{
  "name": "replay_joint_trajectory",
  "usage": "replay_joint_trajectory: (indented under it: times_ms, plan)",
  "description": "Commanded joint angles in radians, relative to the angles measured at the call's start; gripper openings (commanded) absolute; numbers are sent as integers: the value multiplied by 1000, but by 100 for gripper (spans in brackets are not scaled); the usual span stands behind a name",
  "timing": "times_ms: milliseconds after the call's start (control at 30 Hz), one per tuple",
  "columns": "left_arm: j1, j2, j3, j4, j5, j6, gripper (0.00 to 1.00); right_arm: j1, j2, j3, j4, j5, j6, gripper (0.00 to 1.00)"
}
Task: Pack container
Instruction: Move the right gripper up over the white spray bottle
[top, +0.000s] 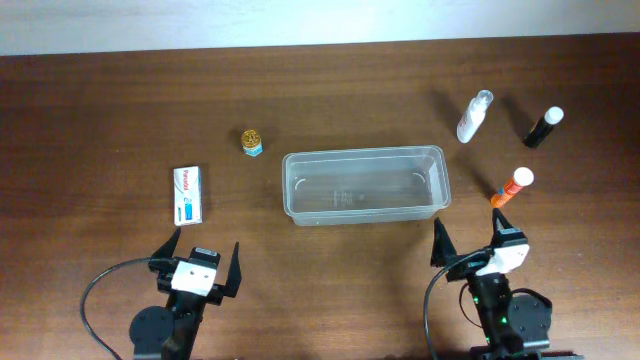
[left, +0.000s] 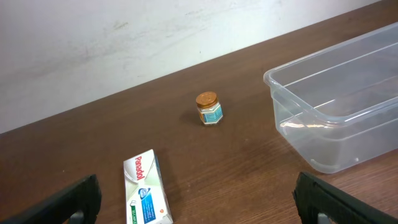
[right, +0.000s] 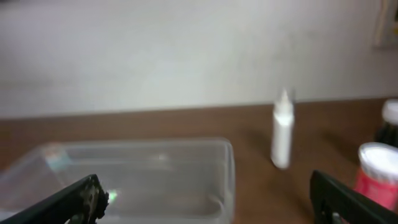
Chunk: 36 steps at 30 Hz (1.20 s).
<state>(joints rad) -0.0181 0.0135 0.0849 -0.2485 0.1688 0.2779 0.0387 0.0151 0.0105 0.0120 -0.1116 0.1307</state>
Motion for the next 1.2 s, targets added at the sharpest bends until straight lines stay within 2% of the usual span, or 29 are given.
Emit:
replay_joint_trajectory:
  times_ms: [0, 100, 200, 333, 433, 467, 533, 567, 800, 967, 1100, 1167]
  plan:
    - [6, -8, -6, 2, 8, 15, 99, -6, -2, 8, 79, -74, 34, 98]
    - [6, -8, -6, 2, 8, 15, 99, -6, -2, 83, 83, -80, -20, 99]
    - [6, -8, -6, 2, 8, 15, 99, -6, 2, 193, 13, -12, -101, 98]
    - [6, -8, -6, 2, 8, 15, 99, -6, 92, 424, -246, 288, -151, 98]
    - [6, -8, -6, 2, 8, 15, 99, -6, 263, 627, -443, 392, -198, 98]
    - [6, -8, -6, 2, 8, 15, 99, -6, 323, 682, -485, 392, -197, 98]
    - [6, -8, -6, 2, 8, 15, 99, -6, 596, 921, -647, 385, -197, 98]
    - [6, -8, -6, 2, 8, 15, 99, -6, 670, 993, -696, 385, -185, 98]
    - [6, -8, -6, 2, 8, 15, 99, -6, 1070, 1461, -1035, 235, -168, 98]
    - [6, -8, -6, 2, 8, 15, 99, -12, 1238, 1625, -1120, 265, -168, 98]
    - [6, -8, -6, 2, 8, 15, 99, -67, 1324, 1664, -1105, 245, -151, 98]
    - [6, -8, -6, 2, 8, 15, 99, -107, 1368, 1680, -1088, 174, -141, 98]
